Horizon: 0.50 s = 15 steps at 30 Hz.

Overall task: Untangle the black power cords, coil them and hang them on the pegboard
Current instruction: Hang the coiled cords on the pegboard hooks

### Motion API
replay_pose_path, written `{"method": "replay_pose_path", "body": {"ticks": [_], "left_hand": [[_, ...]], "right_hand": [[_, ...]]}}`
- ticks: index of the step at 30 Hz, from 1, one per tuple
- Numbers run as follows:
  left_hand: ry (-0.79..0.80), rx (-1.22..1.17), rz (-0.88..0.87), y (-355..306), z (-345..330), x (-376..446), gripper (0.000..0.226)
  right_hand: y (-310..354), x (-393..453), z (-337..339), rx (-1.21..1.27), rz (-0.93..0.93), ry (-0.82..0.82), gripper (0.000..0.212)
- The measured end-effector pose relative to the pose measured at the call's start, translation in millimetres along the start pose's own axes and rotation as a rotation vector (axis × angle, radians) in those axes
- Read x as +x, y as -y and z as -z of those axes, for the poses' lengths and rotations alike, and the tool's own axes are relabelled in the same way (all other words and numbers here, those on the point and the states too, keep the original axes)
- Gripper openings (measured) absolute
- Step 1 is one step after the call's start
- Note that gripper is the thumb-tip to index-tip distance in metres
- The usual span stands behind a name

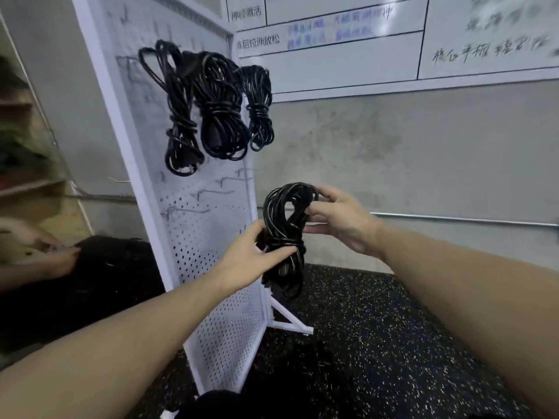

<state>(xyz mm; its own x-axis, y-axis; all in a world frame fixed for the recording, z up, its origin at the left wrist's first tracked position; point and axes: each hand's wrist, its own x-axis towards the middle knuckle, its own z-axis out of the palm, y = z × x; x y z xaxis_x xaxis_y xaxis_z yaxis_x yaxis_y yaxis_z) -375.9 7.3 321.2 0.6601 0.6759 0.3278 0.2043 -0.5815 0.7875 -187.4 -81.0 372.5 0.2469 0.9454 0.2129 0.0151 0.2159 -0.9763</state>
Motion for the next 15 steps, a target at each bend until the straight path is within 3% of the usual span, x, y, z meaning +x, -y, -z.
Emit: {"method": "replay_pose_path", "body": {"ticks": [5, 15], "left_hand": [[-0.160, 0.066, -0.021, -20.4, 15.8, -30.9, 0.031], [-0.405, 0.149, -0.011, -1.7, 40.6, -56.9, 0.044]], "right_hand": [[23.1, -6.0, -29.1, -0.015, 0.059, 0.045, 0.034], [26.7, 15.8, -83.0, -0.090, 0.080, 0.113, 0.038]]}}
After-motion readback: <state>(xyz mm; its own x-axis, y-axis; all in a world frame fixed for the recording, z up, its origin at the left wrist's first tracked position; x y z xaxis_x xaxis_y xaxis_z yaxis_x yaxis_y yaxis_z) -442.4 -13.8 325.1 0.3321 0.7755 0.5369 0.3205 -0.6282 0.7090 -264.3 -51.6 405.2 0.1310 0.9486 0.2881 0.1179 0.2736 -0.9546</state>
